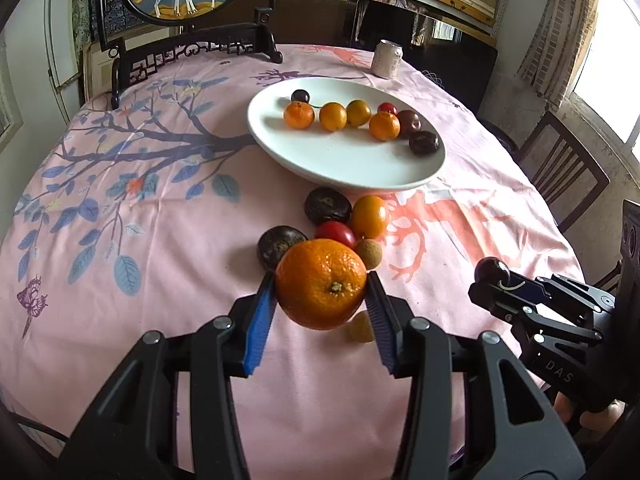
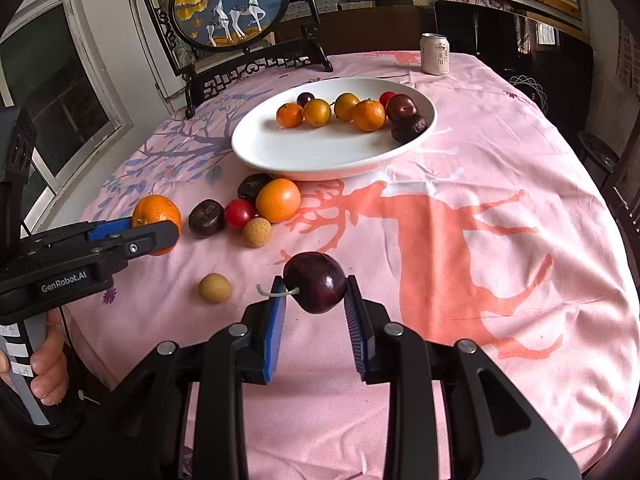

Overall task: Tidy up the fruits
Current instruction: 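Lower the cherry onto the plate with the right tool while the left tool releases the tangerine there, then grasp a small brown kiwi with the right tool while the left tool grasps a dark brown round fruit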

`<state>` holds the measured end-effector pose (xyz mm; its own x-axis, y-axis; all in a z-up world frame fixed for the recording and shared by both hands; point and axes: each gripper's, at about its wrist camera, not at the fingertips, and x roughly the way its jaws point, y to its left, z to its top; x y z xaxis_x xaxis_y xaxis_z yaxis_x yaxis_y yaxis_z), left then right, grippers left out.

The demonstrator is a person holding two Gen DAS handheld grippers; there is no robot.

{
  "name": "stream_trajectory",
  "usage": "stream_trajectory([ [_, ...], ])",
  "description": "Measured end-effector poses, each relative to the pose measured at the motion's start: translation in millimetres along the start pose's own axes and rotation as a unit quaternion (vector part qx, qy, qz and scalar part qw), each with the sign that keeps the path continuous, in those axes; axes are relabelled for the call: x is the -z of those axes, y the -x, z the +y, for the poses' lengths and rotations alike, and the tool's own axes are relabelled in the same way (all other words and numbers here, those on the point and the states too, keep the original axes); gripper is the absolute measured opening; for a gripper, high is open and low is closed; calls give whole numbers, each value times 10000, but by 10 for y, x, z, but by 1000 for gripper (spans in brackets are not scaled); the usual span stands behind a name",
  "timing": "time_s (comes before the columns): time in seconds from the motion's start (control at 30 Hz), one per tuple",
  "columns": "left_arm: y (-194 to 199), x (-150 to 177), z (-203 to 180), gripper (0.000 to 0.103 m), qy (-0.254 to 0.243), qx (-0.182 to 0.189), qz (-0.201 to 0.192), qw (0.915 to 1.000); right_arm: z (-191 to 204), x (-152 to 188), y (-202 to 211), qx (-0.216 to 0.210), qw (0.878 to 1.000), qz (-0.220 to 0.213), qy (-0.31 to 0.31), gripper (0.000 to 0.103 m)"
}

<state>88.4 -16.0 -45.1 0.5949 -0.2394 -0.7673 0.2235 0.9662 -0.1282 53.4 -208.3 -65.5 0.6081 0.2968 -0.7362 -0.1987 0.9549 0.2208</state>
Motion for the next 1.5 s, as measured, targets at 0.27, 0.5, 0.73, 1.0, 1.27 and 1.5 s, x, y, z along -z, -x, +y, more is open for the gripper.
stream_trajectory([
  [0.27,97,-384,198,45,-6,-227,-193,9996,121,-232,-9,-85,9998,-55,196,30],
  [0.5,-199,-1190,350,45,6,-228,1,9997,36,-841,-120,8,9988,-124,470,30],
  [0.73,-941,-1939,386,45,133,-527,258,9982,-143,-1689,-591,245,9978,-221,577,30],
  [1.0,-1786,-2276,222,46,290,-361,813,9956,-471,-2080,-1467,501,9975,131,476,30],
  [1.27,-1903,-2368,84,47,216,-265,801,9962,-546,-2109,-1601,512,9976,155,448,52],
  [1.5,-1232,-2180,79,67,13,-210,281,9994,-415,-1913,-970,659,9964,48,536,55],
])
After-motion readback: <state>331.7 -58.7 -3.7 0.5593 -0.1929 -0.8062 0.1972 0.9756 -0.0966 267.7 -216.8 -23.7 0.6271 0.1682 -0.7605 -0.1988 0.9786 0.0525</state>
